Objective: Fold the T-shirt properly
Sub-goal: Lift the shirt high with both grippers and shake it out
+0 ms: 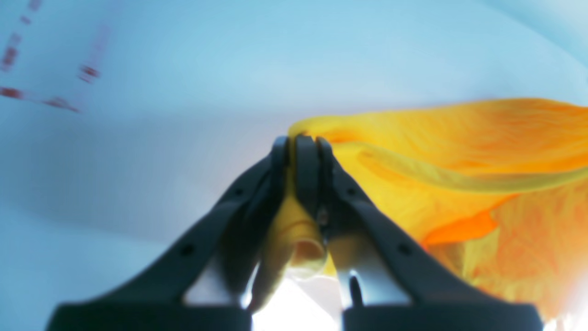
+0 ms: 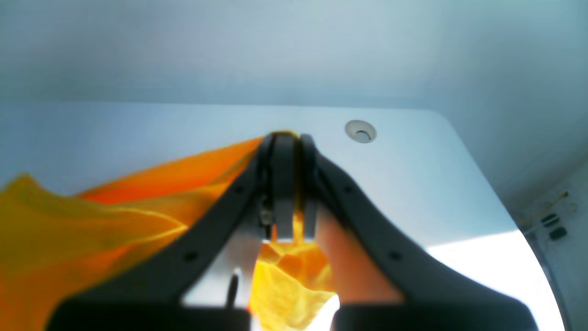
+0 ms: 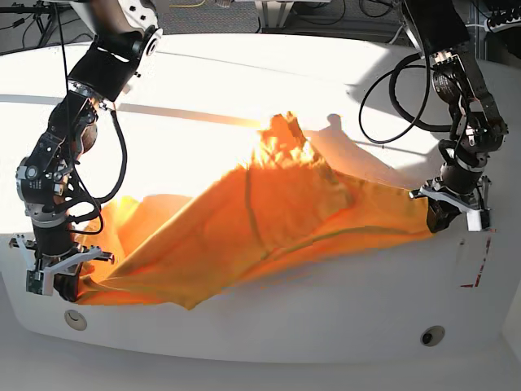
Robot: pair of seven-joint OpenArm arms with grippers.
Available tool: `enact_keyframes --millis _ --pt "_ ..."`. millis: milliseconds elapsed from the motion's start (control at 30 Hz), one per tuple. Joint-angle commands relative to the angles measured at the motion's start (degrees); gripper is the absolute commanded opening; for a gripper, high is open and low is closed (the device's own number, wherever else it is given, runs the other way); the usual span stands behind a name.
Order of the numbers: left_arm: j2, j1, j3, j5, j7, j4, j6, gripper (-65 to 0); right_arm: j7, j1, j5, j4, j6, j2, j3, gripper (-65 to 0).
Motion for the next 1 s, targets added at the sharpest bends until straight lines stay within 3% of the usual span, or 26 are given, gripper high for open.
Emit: enact_keyframes --millis 0,233,433,800,967 --pt "-1.3 -1.9 -1.9 -0.7 -1.1 5.2 -0.4 -65.0 2.1 5.2 0.4 -1.6 -0.3 1.3 -0.1 -64.4" --pt "-2.9 -6.3 -6.1 -0.7 -0.9 8.4 -0.4 -65.0 2.0 13.1 0.0 -7.8 -0.3 1.7 -1.4 -64.4" --pt "-3.2 -14.3 -9.4 -0.7 2.9 9.1 -0.4 -65.0 2.1 19.8 0.5 -11.6 -0.3 4.0 -6.7 -64.4" --pt "-3.3 -31.3 -9.5 0.6 6.0 11.4 -0.4 -65.0 2.2 33.5 0.2 -15.6 -0.3 4.4 -13.0 -64.4" --pt "-3.3 -40.0 -8.2 4.7 7.7 11.4 -0.4 -65.0 2.2 40.0 0.5 -17.7 -0.3 6.8 -15.4 -64.4"
